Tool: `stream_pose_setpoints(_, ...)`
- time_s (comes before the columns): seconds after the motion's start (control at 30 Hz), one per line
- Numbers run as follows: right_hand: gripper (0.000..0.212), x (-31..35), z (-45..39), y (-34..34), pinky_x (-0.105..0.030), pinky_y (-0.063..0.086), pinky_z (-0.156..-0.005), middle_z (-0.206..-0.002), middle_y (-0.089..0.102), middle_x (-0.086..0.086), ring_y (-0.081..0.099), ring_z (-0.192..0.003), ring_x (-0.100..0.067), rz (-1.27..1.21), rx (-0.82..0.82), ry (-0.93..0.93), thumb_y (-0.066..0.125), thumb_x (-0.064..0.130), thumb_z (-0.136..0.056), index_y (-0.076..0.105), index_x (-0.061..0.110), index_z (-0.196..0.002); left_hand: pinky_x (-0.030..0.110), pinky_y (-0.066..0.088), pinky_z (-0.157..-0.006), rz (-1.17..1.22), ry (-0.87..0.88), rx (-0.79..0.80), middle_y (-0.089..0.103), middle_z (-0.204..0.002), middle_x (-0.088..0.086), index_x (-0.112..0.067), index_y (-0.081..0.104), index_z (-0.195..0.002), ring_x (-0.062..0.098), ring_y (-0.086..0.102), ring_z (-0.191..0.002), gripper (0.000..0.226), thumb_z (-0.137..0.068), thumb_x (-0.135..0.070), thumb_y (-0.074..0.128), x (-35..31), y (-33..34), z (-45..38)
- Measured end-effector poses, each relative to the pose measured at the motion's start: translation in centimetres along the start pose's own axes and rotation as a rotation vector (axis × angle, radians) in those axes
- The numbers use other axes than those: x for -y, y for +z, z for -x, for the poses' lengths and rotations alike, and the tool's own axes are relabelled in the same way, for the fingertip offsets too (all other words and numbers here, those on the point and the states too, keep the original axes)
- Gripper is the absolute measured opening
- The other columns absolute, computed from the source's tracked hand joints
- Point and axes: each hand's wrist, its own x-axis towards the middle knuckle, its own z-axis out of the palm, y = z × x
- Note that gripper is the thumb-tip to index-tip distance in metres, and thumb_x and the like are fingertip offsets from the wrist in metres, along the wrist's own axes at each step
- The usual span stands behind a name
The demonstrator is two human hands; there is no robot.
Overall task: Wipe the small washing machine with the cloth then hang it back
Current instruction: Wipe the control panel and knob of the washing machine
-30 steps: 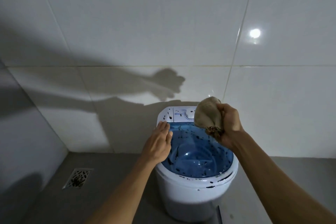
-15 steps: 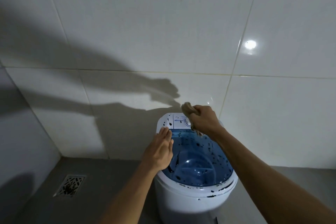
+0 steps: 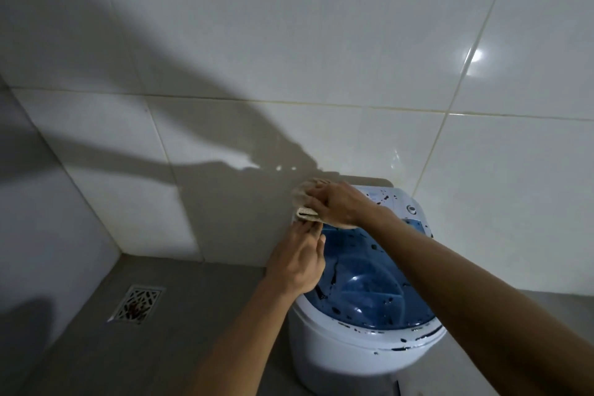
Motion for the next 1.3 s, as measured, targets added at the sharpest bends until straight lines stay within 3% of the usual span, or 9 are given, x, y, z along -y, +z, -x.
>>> stream_pose_setpoints(0.1,0.027,-0.9,-1.3,-0.4,-0.036,0.048,-0.096,-0.131,0.066,-0.001,0.061,-0.113,-0.022,0.041,-0.008,0.02,0.052,0.031,-0.1,0.073,0.02,-0.111,0.027,0.022,-0.115,-0.003,-0.011,0.033,0.032,-0.155,0.005,-0.013,0.032,-0.147,0.018,0.028,-0.142,0.048,-0.102,-0.029,0.028,-0.1,-0.1,0.0)
stream_pose_setpoints(0.2,0.027,-1.6,-2.9,-0.8,-0.031,0.045,-0.093,-0.129,0.068,0.001,0.061,-0.114,-0.024,0.039,-0.02,0.03,0.057,0.026,-0.099,0.071,0.027,-0.122,0.027,0.006,-0.12,-0.017,-0.032,0.104,0.015,-0.16,0.005,-0.01,0.025,-0.15,0.015,0.01,-0.148,0.051,-0.104,-0.03,0.023,0.1,0.1,-0.1)
stream_pose_setpoints(0.33,0.032,-1.3,-3.2,-0.1,-0.034,0.048,-0.096,-0.131,0.066,0.0,0.062,-0.113,-0.025,0.132,-0.008,-0.039,0.052,0.015,-0.1,0.069,0.026,-0.125,0.027,0.009,-0.12,-0.014,-0.031,0.09,0.02,-0.159,0.007,-0.008,0.028,-0.149,0.016,0.014,-0.148,0.05,-0.103,-0.029,0.024,0.0,0.1,0.0)
stream_pose_setpoints(0.43,0.033,-1.3,-1.4,-0.4,-0.023,0.039,-0.09,-0.133,0.064,0.004,0.061,-0.112,-0.019,0.193,0.038,-0.135,0.057,0.009,-0.097,0.069,0.022,-0.125,0.025,0.011,-0.118,-0.022,-0.026,0.069,0.025,-0.158,0.007,-0.008,0.03,-0.148,0.017,0.018,-0.146,0.05,-0.103,-0.028,0.027,0.0,0.0,0.0)
stream_pose_setpoints(0.6,0.04,-3.6,-3.6,-1.0,-0.026,0.042,-0.075,-0.126,0.069,-0.001,0.061,-0.092,-0.019,0.104,-0.084,0.026,0.051,-0.001,-0.096,0.072,0.023,-0.121,0.025,0.006,-0.119,-0.013,-0.018,0.08,0.019,-0.16,0.006,-0.008,0.027,-0.149,0.016,0.012,-0.148,0.05,-0.103,-0.028,0.024,0.0,0.1,0.0)
stream_pose_setpoints(0.8,0.038,-0.6,-4.6,1.5,-0.033,0.052,-0.094,-0.122,0.072,0.001,0.066,-0.109,-0.019,0.113,0.032,-0.15,0.064,0.0,-0.088,0.071,0.02,-0.12,0.033,0.022,-0.119,-0.019,-0.029,0.036,0.032,-0.155,0.008,-0.009,0.035,-0.146,0.019,0.025,-0.144,0.05,-0.101,-0.028,0.028,0.2,0.4,-0.1)
stream_pose_setpoints(1.0,0.031,-3.6,-5.5,-0.6,-0.032,0.047,-0.066,-0.088,0.074,-0.008,0.06,-0.075,-0.02,0.098,-0.051,0.061,0.053,-0.009,-0.086,0.073,0.014,-0.087,0.029,0.009,-0.121,-0.01,-0.033,0.085,0.018,-0.16,0.005,-0.008,0.028,-0.149,0.015,0.011,-0.148,0.05,-0.103,-0.029,0.024,0.0,0.3,-0.1)
stream_pose_setpoints(1.17,0.034,-1.5,-4.3,1.2,-0.041,0.054,-0.089,-0.121,0.071,0.005,0.065,-0.102,-0.021,0.146,-0.005,-0.093,0.058,0.0,-0.088,0.076,0.025,-0.101,0.023,0.007,-0.118,-0.021,-0.018,0.036,0.026,-0.157,0.009,-0.006,0.033,-0.147,0.017,0.018,-0.147,0.049,-0.102,-0.027,0.027,0.1,0.4,-0.2)
stream_pose_setpoints(1.3,0.025,-2.8,-4.9,0.5,-0.041,0.056,-0.083,-0.105,0.075,-0.001,0.067,-0.092,-0.023,0.092,0.013,-0.045,0.064,0.003,-0.087,0.076,0.022,-0.099,0.023,0.006,-0.117,-0.012,-0.014,0.052,0.024,-0.158,0.009,-0.006,0.031,-0.147,0.017,0.016,-0.147,0.049,-0.102,-0.026,0.027,0.0,0.3,-0.1)
